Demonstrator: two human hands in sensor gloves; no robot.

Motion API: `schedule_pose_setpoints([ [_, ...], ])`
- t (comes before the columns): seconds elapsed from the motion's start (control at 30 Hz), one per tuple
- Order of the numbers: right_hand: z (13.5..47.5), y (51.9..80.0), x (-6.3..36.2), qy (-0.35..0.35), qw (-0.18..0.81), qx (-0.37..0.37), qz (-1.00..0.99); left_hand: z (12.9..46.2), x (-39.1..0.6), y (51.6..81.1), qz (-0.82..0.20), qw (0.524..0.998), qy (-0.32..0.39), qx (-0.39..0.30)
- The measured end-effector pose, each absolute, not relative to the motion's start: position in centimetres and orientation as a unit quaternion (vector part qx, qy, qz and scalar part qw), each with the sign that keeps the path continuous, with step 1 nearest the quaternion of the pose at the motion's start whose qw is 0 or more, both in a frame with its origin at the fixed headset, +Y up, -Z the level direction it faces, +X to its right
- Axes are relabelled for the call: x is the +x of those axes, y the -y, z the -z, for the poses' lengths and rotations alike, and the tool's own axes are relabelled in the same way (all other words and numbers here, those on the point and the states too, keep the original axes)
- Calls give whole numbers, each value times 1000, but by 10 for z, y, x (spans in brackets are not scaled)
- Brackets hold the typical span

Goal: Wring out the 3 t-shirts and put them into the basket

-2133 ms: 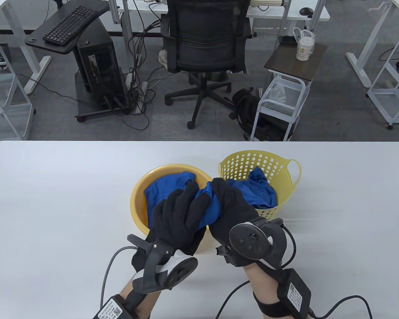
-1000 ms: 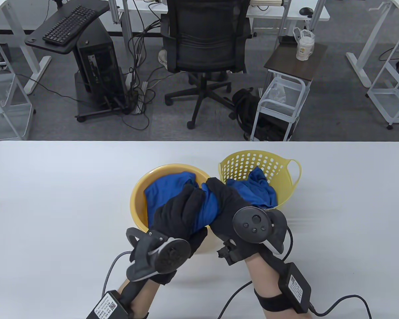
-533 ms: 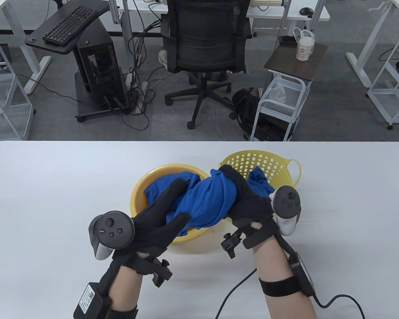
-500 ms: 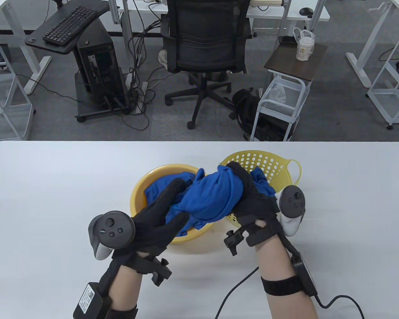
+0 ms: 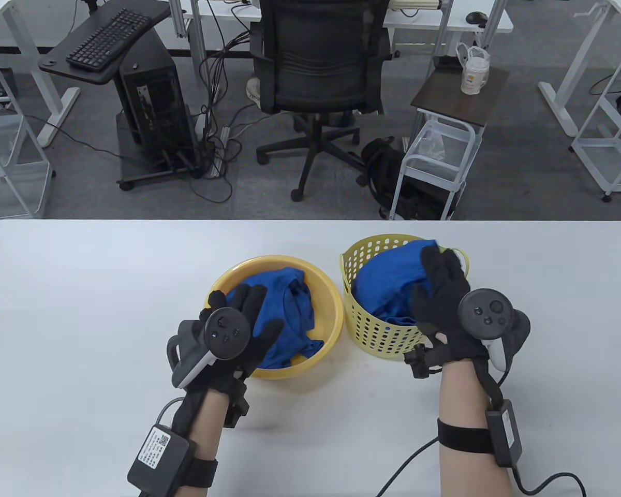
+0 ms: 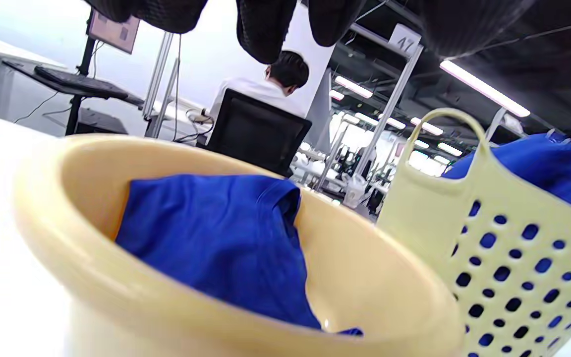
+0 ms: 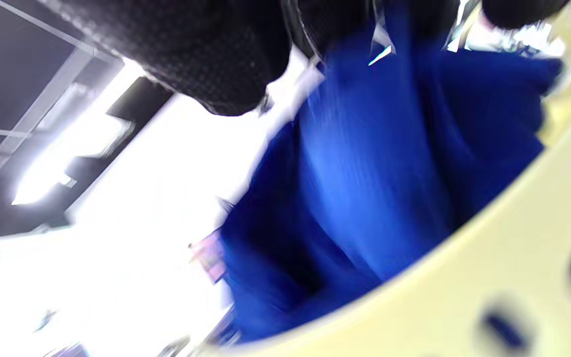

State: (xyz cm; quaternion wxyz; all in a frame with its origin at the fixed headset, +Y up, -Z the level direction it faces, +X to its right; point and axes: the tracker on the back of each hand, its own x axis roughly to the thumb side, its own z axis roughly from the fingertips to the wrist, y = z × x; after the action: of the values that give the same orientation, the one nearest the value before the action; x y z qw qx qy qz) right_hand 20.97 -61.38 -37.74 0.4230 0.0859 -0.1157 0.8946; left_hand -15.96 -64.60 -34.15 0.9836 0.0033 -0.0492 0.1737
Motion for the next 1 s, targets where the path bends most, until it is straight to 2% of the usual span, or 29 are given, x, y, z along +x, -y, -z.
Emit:
schedule_pose_setpoints([
  [0.07,374,609,204,105,433,111,-888,350,-156,651,-157,987,32,-21],
  [0.2,360,589,207,215,421,112,-874,381,-139,655,-60,996,-12,-63],
  [0.33,349,575,219,268,440,117,-849,417,-113,654,42,996,-48,-63],
  [0.43,342,570,228,298,465,109,-827,445,-89,666,112,984,-66,-120],
  [0.47,340,569,230,315,471,113,-816,455,-81,672,153,972,-78,-160],
  [0.53,338,568,231,346,478,124,-798,468,-71,680,197,959,-97,-180],
  [0.6,337,568,230,352,480,133,-793,478,-67,686,196,959,-113,-171],
  [0.67,337,568,231,347,485,148,-789,488,-71,692,159,954,-146,-207],
  [0.73,339,569,233,340,515,155,-771,492,-75,694,113,956,-147,-225],
  [0.83,342,572,234,336,546,160,-751,495,-77,690,109,974,-141,-143],
  [0.93,343,573,231,333,541,163,-755,493,-80,688,116,974,-130,-144],
  [1.0,342,572,228,334,530,166,-762,489,-84,682,103,980,-118,-122],
])
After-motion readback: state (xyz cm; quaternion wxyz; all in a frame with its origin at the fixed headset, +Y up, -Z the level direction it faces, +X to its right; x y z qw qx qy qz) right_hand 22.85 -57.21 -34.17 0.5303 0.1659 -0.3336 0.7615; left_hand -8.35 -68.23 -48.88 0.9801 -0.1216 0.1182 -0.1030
